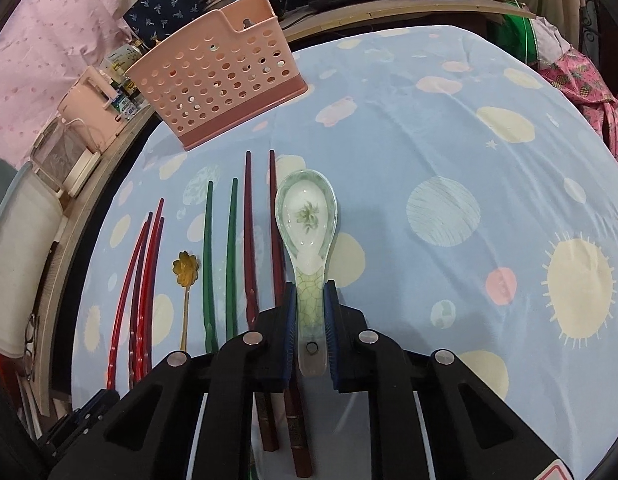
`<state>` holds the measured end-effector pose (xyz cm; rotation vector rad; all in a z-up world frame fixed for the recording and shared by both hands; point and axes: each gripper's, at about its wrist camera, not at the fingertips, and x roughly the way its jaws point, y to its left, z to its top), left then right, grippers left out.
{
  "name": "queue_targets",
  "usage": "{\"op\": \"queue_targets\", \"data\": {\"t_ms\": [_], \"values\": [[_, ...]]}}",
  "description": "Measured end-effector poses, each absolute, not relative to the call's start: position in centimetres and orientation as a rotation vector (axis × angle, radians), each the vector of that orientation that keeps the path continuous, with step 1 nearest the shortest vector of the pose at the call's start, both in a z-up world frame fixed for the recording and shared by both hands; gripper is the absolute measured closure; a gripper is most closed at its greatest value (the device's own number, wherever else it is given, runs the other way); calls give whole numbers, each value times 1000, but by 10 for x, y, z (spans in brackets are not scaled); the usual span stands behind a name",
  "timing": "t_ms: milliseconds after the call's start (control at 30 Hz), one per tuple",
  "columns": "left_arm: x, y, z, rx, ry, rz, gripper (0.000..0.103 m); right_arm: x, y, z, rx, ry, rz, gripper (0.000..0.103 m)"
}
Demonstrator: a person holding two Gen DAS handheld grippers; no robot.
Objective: Organize utensils
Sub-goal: 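Lift the red chopstick with the left tool while the right tool lifts the white spoon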
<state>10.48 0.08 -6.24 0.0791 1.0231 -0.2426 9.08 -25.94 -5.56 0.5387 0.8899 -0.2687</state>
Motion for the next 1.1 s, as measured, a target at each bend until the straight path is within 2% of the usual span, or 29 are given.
{"op": "queue_targets", "data": {"t_ms": [200, 600, 667, 1100], "values": [[105, 5, -61, 52, 1031, -259, 88, 75, -263, -56, 423, 901, -364, 90], [106, 8, -60, 8, 1037, -295, 88, 68, -266, -61, 437, 910, -346, 90], [104, 9, -60, -2, 1041, -313, 93, 67, -265, -60, 439, 909, -338, 92], [83, 12, -39, -15, 1000, -323, 96, 32, -263, -36, 456, 857, -325, 93]]}}
